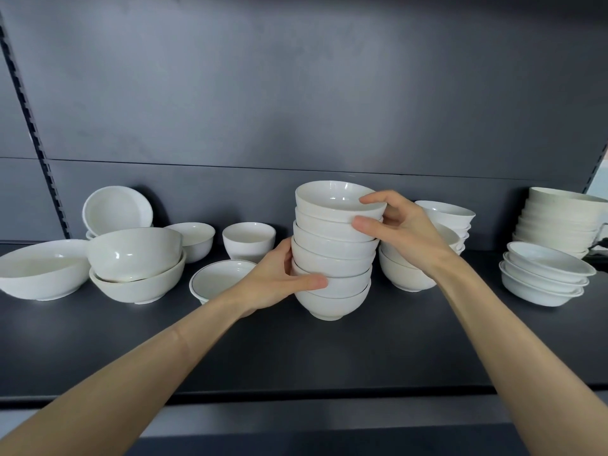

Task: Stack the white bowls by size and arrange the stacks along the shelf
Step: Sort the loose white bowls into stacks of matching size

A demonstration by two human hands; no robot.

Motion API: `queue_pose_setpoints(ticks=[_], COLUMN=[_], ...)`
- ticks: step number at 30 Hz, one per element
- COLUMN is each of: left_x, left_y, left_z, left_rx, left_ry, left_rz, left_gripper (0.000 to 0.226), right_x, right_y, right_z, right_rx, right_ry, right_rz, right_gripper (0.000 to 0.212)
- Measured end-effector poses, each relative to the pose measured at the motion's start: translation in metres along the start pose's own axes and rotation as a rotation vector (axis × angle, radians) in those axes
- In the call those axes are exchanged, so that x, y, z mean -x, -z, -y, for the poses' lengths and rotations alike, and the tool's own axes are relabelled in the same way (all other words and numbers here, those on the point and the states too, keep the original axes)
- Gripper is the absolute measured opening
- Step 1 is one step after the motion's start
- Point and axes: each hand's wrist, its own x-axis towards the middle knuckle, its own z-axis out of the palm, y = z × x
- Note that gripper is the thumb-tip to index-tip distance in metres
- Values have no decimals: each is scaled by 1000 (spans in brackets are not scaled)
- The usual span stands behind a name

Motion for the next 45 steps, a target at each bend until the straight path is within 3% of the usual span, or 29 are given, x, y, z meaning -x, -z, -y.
queue_pose_setpoints(ticks=[11, 14, 18, 25, 34, 40, 45], left_x=[5, 7, 12, 36, 84, 132, 162], left_y=[3, 6, 11, 35, 110, 179, 236], left_z=[-11, -22, -49, -101, -148, -151, -122], left_rx=[-86, -270, -587, -939, -1259, -1381, -1416], left_ry=[37, 90, 160, 72, 25, -9, 4], left_rz=[1, -20, -4, -49, -183, -264, -222], left_gripper=[84, 82, 64, 37, 48, 52, 44], right_x=[-2, -3, 0, 0, -7, -16, -20], right_y=[6, 11, 14, 7, -64, -139, -209], right_z=[8, 15, 36, 77, 132, 152, 156], right_rx=[155, 270, 487, 867, 870, 825, 817], right_ry=[-26, -71, -100, -16, 196, 213, 173], right_rz=[42, 76, 149, 201, 210, 219, 208], right_gripper=[47, 50, 38, 44, 47, 49, 51])
